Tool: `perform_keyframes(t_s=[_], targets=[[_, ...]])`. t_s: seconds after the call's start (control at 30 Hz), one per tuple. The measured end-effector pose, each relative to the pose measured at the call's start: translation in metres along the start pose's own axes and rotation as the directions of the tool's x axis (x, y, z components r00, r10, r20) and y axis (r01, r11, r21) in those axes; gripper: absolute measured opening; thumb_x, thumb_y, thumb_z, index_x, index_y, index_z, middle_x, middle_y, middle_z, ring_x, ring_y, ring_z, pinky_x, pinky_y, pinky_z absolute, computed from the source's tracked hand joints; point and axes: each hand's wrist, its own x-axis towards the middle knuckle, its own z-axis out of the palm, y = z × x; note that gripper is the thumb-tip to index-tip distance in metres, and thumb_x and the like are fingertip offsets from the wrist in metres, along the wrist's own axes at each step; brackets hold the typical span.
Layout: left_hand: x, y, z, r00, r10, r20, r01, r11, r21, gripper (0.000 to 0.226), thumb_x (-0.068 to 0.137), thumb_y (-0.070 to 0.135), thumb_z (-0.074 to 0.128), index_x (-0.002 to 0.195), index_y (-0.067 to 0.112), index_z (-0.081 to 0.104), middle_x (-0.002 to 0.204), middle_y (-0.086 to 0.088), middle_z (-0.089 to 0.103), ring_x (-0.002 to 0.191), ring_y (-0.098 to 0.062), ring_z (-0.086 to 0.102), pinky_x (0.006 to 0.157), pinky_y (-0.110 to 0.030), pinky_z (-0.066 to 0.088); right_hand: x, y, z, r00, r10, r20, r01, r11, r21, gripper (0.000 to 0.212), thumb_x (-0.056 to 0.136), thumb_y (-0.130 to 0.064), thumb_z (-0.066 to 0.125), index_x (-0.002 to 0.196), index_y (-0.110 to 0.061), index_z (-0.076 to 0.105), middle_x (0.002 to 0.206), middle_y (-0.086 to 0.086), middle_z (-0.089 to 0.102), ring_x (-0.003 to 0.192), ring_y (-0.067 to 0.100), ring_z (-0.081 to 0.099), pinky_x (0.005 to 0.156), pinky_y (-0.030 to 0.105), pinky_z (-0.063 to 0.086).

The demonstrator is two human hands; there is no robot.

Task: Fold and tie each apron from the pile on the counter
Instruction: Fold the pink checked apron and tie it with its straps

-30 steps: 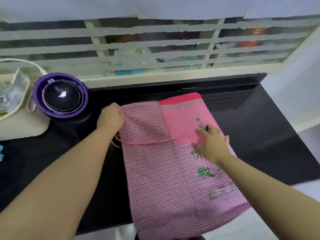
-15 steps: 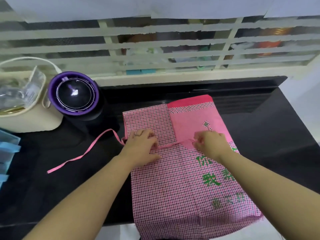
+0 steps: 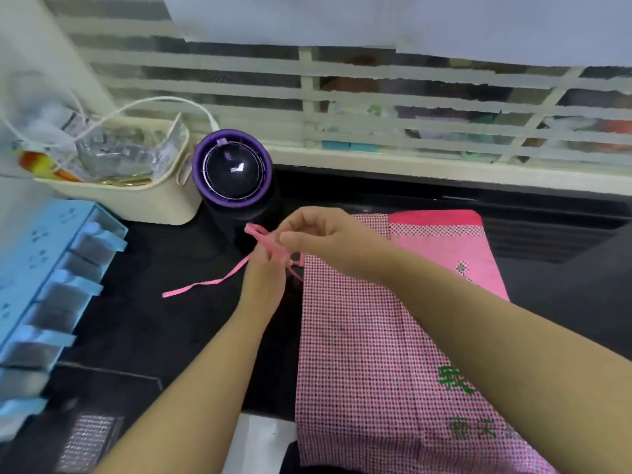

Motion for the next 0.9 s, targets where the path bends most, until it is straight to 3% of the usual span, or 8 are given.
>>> perform_keyframes(t_s=[0.1,0.2,0.3,0.4,0.47,0.57,0.7,0.9], targets=[[0.003,-0.018,-0.023,0.952,-0.120,-0.280,0.115,0.993,-0.035,0.020,0.101,0.018,0.041,0.117,0.016,0.052,0.109,-0.014,0.061,0.098,-0.026,0.058,0.087,-0.038,0.048,-0.007,0.038,-0.008,0.984,0.106,-0.141,-0.117,0.991,-0.071,0.012,0.094,-0.032,0.057,0.102,-0.027,0.064,0.101,-0.013,0.066,0.094,0.002,0.062,0.090,0.027,0.050],[0.001,-0.029,-0.031,0.840,-0.329,-0.431,0.321,0.942,-0.092,0.050,0.100,0.028,0.042,0.147,0.017,0.030,0.142,-0.019,0.039,0.116,-0.030,0.051,0.103,-0.043,0.040,-0.025,0.080,-0.012,0.930,0.204,-0.307,-0.267,0.947,-0.179,0.019,0.095,-0.028,0.056,0.112,-0.022,0.062,0.112,-0.008,0.064,0.100,0.006,0.058,0.098,0.029,0.045],[-0.017,-0.025,-0.022,0.815,-0.227,-0.533,0.264,0.965,-0.007,0.055,0.099,0.019,0.046,0.150,0.013,0.025,0.148,-0.016,0.022,0.114,-0.024,0.047,0.098,-0.028,0.035,-0.049,0.114,-0.006,0.914,0.200,-0.353,-0.341,0.850,-0.402,0.043,0.092,-0.035,0.058,0.132,-0.020,0.053,0.141,0.002,0.049,0.129,0.018,0.044,0.111,0.038,0.032],[-0.035,-0.037,0.004,0.964,-0.023,-0.263,0.097,0.957,0.273,0.048,0.095,0.011,0.052,0.142,0.012,0.039,0.139,-0.006,0.033,0.112,-0.015,0.048,0.099,-0.026,0.039,-0.078,0.149,-0.008,0.877,0.344,-0.336,-0.481,0.601,-0.638,0.066,0.087,-0.056,0.054,0.145,-0.038,0.029,0.158,0.003,0.016,0.145,0.024,0.013,0.113,0.059,0.011],[-0.040,-0.045,0.022,0.992,-0.116,-0.055,0.128,0.925,0.358,0.048,0.094,0.014,0.054,0.140,0.014,0.043,0.138,-0.004,0.040,0.116,-0.017,0.050,0.098,-0.028,0.042,-0.099,0.170,-0.020,0.821,0.397,-0.412,-0.570,0.509,-0.645,0.069,0.087,-0.059,0.051,0.147,-0.042,0.020,0.160,0.003,0.004,0.147,0.026,0.002,0.110,0.065,0.006],[-0.043,-0.047,0.036,0.970,-0.238,-0.047,0.241,0.920,0.310,0.048,0.094,0.014,0.054,0.141,0.016,0.041,0.133,0.000,0.045,0.102,-0.012,0.054,0.082,-0.023,0.045,-0.123,0.190,-0.042,0.651,0.396,-0.648,-0.742,0.510,-0.435,0.074,0.086,-0.052,0.057,0.147,-0.032,0.022,0.159,0.006,0.007,0.146,0.028,0.002,0.110,0.065,0.010],[-0.047,-0.051,0.048,0.961,-0.277,-0.009,0.262,0.897,0.356,0.036,0.095,0.015,0.053,0.131,0.014,0.054,0.124,-0.002,0.058,0.104,-0.017,0.060,0.095,-0.037,0.050,-0.142,0.204,-0.066,0.391,0.553,-0.736,-0.853,0.518,-0.064,0.070,0.085,-0.049,0.061,0.143,-0.022,0.031,0.156,0.012,0.016,0.142,0.034,0.012,0.112,0.058,0.017],[-0.049,-0.043,0.076,0.922,-0.346,0.171,0.258,0.882,0.395,0.038,0.093,0.018,0.057,0.131,0.012,0.055,0.121,-0.005,0.063,0.107,-0.017,0.061,0.098,-0.039,0.049,-0.142,0.201,-0.072,0.470,0.594,-0.653,-0.869,0.443,-0.222,0.071,0.085,-0.060,0.054,0.142,-0.027,0.028,0.153,0.009,0.018,0.139,0.038,0.020,0.107,0.059,0.025]])
